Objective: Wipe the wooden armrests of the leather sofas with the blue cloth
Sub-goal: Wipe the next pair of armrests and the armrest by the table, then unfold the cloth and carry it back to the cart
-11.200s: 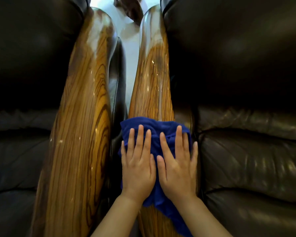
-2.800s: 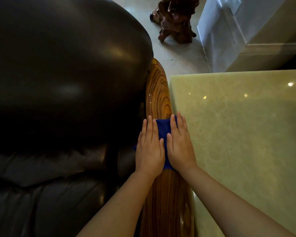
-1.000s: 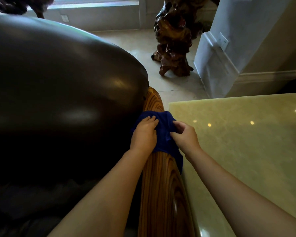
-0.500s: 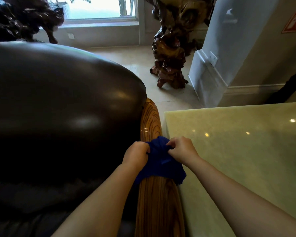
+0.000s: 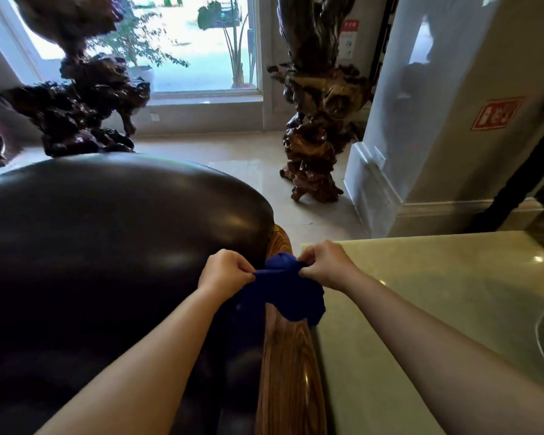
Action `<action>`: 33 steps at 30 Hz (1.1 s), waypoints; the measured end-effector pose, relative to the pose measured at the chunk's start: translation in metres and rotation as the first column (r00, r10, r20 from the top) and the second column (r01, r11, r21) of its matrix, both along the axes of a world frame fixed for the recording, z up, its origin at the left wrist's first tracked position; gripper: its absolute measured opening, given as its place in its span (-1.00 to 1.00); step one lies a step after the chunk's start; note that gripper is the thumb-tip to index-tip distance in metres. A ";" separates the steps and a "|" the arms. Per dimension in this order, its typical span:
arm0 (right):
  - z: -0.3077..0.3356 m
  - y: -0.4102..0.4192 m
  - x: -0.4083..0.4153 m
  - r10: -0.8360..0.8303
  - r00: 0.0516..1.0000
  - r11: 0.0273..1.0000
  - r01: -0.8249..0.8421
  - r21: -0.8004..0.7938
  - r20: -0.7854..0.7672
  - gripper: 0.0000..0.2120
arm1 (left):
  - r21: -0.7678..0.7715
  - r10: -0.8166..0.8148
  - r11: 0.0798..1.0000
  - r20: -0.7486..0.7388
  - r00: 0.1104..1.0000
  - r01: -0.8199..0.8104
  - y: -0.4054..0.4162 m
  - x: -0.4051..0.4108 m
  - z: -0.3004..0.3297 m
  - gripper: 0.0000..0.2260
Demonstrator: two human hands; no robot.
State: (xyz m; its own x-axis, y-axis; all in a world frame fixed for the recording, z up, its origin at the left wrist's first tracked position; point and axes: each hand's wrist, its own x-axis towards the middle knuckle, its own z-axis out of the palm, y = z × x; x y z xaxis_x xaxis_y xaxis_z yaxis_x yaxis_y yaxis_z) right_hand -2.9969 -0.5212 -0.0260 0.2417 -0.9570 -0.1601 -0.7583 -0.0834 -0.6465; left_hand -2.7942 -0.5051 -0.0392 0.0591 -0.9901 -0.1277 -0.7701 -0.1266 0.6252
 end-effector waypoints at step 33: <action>0.361 0.279 0.367 0.810 0.486 0.387 -0.864 -0.322 -0.329 -0.86 | -0.153 0.527 0.848 0.131 0.840 -0.508 0.458 0.350 0.352 -0.78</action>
